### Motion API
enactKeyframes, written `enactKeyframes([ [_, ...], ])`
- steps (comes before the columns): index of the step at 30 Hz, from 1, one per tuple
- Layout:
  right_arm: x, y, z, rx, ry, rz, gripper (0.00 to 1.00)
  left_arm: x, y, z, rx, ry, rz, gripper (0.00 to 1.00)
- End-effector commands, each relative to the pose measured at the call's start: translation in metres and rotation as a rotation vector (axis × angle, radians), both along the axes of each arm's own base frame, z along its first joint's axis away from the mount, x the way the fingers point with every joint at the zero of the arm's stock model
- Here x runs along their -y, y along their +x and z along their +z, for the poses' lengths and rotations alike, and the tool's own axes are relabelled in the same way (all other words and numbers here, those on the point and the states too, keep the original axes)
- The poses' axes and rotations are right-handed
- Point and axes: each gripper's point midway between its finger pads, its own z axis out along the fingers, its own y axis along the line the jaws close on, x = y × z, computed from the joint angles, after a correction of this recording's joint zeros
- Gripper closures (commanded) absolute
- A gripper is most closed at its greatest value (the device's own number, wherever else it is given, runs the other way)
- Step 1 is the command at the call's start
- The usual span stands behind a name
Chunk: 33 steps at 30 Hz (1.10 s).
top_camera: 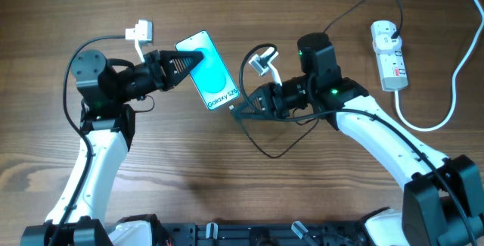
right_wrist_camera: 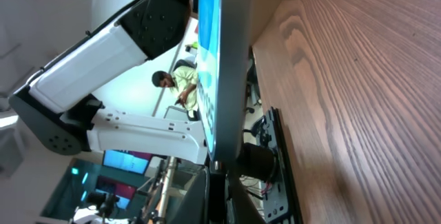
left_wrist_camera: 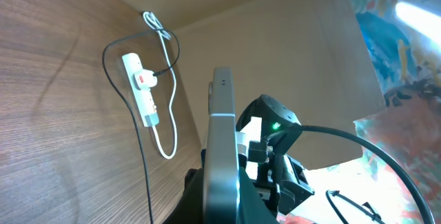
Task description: Plug charger to phone and switch on socket
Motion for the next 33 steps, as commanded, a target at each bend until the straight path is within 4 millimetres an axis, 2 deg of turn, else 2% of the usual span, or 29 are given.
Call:
enactKeyframes([
  [1,-0.001,-0.005,0.01,-0.014,0.019,0.028,0.96,0.001,0.0,0.005,0.021,0.002,-0.004,0.96],
  [7,-0.019,-0.003,0.012,0.004,-0.004,-0.003,0.95,0.001,0.0,0.005,0.021,0.002,-0.004,0.96],
  [16,-0.02,0.006,0.008,0.0,-0.032,-0.056,0.96,0.002,-0.003,0.005,0.026,0.004,-0.022,0.96],
  [24,-0.013,0.013,0.009,-0.004,-0.026,-0.074,0.95,0.004,-0.008,0.006,0.043,0.008,-0.055,0.96],
  [33,-0.011,0.014,0.013,0.008,-0.008,-0.066,0.95,0.005,-0.009,0.006,0.056,0.014,-0.059,0.96],
])
